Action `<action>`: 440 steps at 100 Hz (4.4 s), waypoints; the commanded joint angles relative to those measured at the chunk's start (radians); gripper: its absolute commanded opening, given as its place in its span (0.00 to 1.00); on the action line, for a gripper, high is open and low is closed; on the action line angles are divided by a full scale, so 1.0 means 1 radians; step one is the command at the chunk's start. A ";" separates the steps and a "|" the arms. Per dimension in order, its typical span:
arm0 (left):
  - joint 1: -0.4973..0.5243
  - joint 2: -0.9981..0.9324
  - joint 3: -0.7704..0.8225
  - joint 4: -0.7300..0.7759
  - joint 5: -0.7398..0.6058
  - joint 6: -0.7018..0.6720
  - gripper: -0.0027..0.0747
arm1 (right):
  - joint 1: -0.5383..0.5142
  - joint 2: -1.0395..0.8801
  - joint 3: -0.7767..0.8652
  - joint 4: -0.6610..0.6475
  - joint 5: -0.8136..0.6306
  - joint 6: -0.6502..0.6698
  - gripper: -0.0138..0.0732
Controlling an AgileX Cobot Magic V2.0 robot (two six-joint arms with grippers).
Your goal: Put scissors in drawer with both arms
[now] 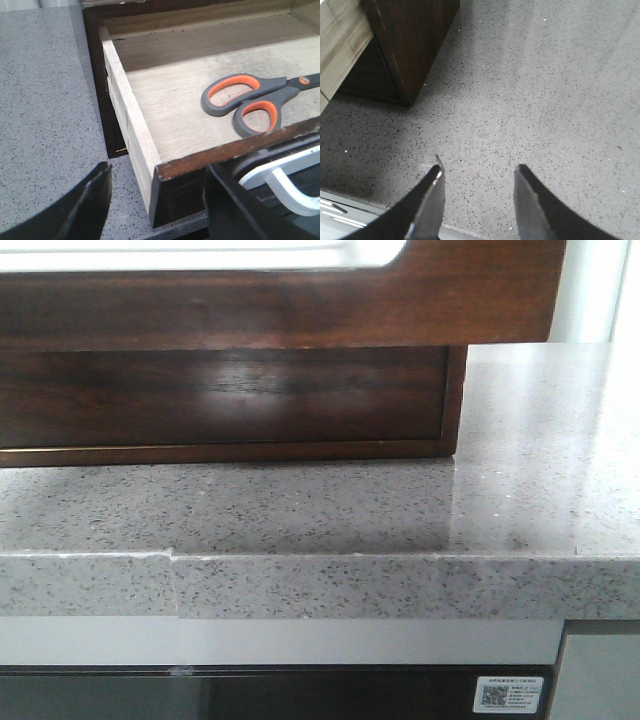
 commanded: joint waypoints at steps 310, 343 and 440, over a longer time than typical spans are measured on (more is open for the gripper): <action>0.148 -0.545 0.761 0.232 -0.762 -0.235 0.01 | -0.005 -0.265 0.161 -0.038 -0.178 0.000 0.08; 0.148 -0.545 0.761 0.232 -0.762 -0.235 0.01 | -0.005 -0.592 0.538 -0.052 -0.535 0.000 0.08; 0.148 -0.545 0.761 0.232 -0.762 -0.235 0.01 | -0.005 -0.657 0.767 -0.183 -0.846 0.145 0.08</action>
